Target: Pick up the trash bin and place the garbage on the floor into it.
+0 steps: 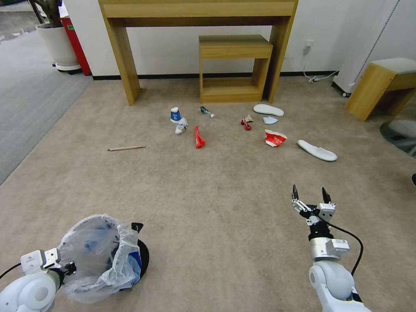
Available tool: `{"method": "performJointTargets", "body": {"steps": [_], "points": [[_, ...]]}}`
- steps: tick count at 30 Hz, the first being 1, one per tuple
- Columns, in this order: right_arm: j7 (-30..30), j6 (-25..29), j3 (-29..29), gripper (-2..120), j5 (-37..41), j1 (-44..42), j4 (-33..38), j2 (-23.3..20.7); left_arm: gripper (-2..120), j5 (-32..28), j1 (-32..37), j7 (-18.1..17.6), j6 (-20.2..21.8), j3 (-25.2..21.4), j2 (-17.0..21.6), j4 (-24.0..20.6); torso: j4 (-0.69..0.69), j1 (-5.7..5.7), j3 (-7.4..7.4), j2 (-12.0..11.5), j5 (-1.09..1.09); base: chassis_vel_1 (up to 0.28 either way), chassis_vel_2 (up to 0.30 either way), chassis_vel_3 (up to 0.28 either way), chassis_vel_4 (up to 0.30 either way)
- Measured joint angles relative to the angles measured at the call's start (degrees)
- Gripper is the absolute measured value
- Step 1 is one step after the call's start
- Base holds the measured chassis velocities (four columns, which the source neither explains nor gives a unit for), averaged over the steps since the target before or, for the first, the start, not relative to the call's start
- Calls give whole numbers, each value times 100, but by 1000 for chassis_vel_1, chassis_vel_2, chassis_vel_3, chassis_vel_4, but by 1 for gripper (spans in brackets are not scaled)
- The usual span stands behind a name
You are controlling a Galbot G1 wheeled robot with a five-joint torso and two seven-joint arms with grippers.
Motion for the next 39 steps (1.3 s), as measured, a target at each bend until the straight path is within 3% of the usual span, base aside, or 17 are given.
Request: {"method": "performJointTargets", "body": {"steps": [14,20,27,39], "points": [[29,-41,-4,100,3,-3,39,-38,21,-42,112,75,10,-84,26,-125,-4,1,3,-2,-17,0,0,0,0],[75,-114,-16,100,11,-2,91,-40,14,-100,174,180,30,-163,34,-269,-5,2,3,-2,-17,0,0,0,0],[141,-170,-13,100,72,-64,172,-105,0,-120,206,267,75,-268,-95,-747,-5,2,3,-3,-13,0,0,0,0],[193,-229,48,100,178,-157,282,-191,0,-185,283,237,64,-415,-217,-1190,-2,2,2,-3,-7,0,0,0,0]]}}
